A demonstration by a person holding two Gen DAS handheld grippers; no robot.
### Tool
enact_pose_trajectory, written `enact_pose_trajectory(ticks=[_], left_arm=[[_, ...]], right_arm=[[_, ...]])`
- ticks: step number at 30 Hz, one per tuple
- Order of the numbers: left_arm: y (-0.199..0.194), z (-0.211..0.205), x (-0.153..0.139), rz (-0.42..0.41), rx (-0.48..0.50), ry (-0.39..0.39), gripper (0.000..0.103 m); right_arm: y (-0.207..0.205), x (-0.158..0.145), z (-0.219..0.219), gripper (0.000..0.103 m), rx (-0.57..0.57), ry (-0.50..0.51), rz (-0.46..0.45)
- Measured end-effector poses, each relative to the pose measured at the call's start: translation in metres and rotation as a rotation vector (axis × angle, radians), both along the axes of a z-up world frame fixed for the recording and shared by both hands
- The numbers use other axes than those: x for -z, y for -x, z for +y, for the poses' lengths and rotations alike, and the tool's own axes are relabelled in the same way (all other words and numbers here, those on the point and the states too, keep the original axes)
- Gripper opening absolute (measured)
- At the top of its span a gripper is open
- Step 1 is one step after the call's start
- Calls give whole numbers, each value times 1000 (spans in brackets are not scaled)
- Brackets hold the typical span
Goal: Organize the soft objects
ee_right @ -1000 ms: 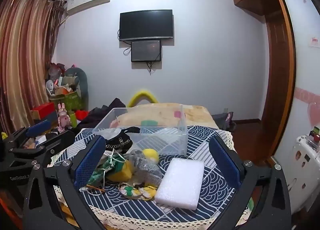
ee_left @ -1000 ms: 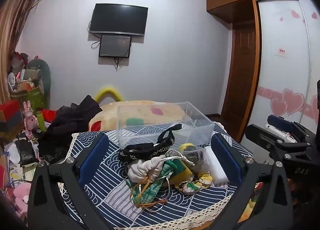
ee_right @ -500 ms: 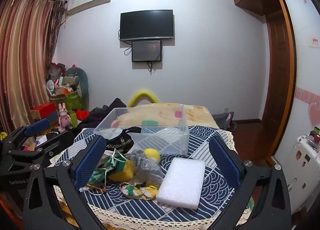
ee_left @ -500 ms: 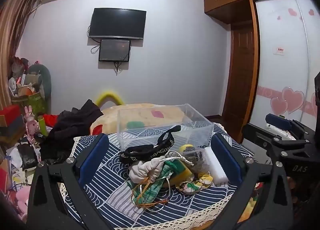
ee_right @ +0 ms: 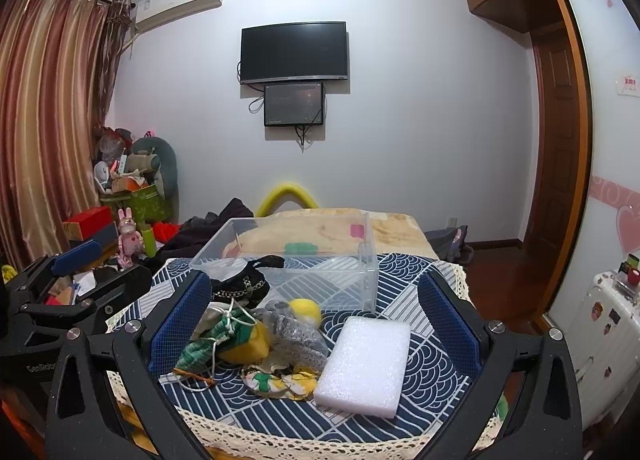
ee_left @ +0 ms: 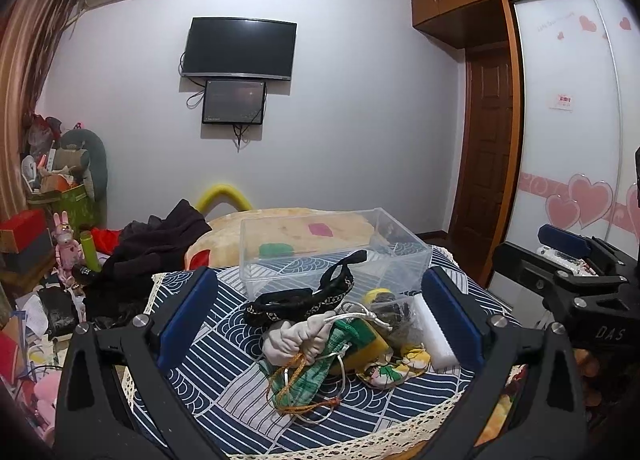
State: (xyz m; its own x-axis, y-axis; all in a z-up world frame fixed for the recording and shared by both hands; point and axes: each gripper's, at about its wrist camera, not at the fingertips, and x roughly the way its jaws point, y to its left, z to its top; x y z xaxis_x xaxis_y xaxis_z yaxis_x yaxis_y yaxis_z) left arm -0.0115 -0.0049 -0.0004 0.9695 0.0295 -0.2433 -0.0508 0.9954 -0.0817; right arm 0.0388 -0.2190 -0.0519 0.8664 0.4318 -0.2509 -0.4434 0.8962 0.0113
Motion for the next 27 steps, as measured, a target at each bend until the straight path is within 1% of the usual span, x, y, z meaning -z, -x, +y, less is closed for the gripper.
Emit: enact_pose_trajectory(ticks=[27], left_arm=[[0, -2, 2, 2, 4, 6, 103]], right_arm=[[1, -2, 2, 103, -13, 2, -6]])
